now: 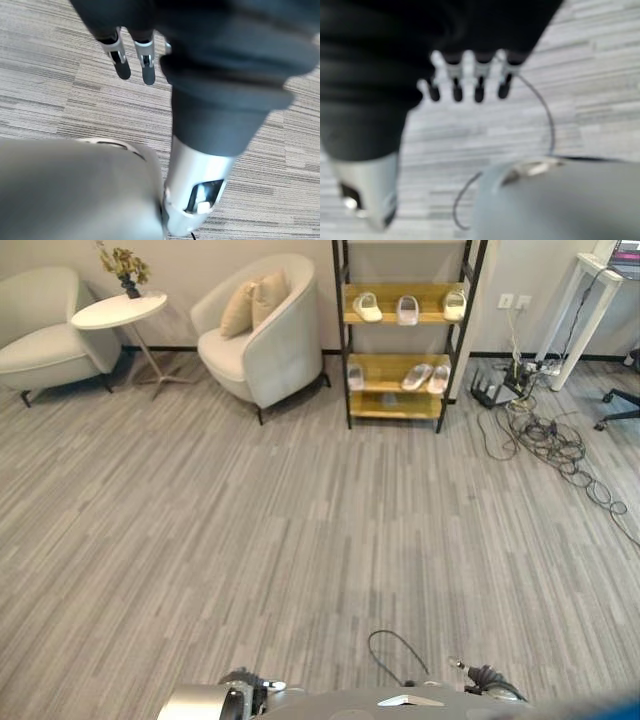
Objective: Arrange the slippers neatly on the shoe rack.
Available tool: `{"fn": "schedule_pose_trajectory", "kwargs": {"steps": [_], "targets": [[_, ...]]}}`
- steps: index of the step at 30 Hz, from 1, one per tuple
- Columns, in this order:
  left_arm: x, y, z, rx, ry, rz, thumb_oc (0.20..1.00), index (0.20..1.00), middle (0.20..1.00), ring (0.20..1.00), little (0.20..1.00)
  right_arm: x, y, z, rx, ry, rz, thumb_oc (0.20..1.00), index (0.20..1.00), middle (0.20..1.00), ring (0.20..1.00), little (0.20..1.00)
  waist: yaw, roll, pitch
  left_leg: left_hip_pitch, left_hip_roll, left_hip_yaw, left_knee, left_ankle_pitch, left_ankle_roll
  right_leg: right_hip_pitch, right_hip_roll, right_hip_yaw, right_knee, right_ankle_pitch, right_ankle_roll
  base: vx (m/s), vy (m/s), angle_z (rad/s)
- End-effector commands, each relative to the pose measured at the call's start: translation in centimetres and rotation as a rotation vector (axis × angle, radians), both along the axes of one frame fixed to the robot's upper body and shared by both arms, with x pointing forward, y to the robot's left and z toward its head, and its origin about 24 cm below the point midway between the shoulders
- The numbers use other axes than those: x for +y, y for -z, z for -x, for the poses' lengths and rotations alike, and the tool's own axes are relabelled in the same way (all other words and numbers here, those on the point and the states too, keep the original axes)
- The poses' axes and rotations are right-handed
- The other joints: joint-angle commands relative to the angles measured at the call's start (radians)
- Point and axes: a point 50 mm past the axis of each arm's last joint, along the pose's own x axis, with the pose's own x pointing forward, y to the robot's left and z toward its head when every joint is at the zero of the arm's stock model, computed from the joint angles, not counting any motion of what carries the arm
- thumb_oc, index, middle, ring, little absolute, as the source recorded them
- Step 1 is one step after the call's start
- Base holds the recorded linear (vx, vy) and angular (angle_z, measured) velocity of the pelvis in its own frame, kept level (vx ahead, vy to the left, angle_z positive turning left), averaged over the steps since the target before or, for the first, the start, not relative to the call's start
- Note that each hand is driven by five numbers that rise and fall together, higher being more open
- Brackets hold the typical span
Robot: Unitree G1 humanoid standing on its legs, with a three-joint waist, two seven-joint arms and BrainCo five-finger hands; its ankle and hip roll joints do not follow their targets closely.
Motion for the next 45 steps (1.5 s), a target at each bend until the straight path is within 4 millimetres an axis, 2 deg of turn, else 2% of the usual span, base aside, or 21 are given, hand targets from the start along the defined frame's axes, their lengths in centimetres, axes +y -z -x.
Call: {"fn": "schedule_pose_trajectory", "kwargs": {"steps": [1,17,26,34,40,45], "targets": [[0.1,0.2,1.5,0.066,0.041,-0.032,1.0,1.0,1.0,1.0,1.0,1.1,0.2,0.1,0.019,0.052,-0.039,1.0,1.0,1.0,1.0,1.0,0.01,-0.039,0.011,-0.019,-0.036,0.011,0.097,-0.035,0.045,0.117,-0.043,-0.036,-0.14,0.124,0.11,0.0,0.0,0.0],[-0.8,0.2,0.8,0.032,0.026,0.01,1.0,1.0,1.0,1.0,1.0,2.0,0.4,0.6,0.032,0.062,-0.084,1.0,1.0,1.0,1.0,1.0,0.006,-0.048,0.02,-0.055,-0.044,0.002,0.085,-0.019,0.057,0.079,-0.04,-0.022,-0.135,0.133,0.117,-0.01,0.005,0.0],[-2.1,0.3,0.0,-0.001,0.104,0.044,1.0,1.0,1.0,1.0,1.0,2.9,0.6,0.9,0.032,0.051,-0.123,1.0,1.0,1.0,1.0,1.0,-0.002,-0.05,0.018,-0.075,-0.032,0.014,0.115,-0.031,0.051,0.071,-0.035,-0.021,-0.14,0.139,0.114,0.0,-0.002,-0.01],[-2.6,0.1,-1.4,-0.054,0.122,0.054,1.0,1.0,1.0,1.0,1.0,3.1,0.4,-0.1,0.005,0.027,-0.126,1.0,1.0,1.0,1.0,1.0,0.002,-0.051,0.03,-0.083,-0.035,0.016,0.094,-0.02,0.058,0.05,-0.031,-0.001,-0.149,0.156,0.121,-0.01,0.014,-0.01],[-2.2,0.1,-1.4,-0.06,0.102,0.049,1.0,1.0,1.0,1.0,1.0,3.0,0.3,-0.9,-0.02,0.027,-0.123,1.0,1.0,1.0,1.0,1.0,0.0,-0.055,0.04,-0.078,-0.032,0.02,0.082,-0.02,0.064,0.039,-0.017,0.023,-0.161,0.166,0.122,0.01,0.033,-0.09],[-1.6,-0.1,-1.5,-0.056,0.092,0.02,1.0,1.0,1.0,1.0,1.0,3.3,0.2,-1.5,-0.036,0.025,-0.131,1.0,1.0,1.0,1.0,1.0,-0.001,-0.067,0.072,-0.066,-0.026,0.039,0.072,-0.027,0.073,0.041,0.001,0.067,-0.196,0.189,0.127,0.05,0.059,-0.32]]}}
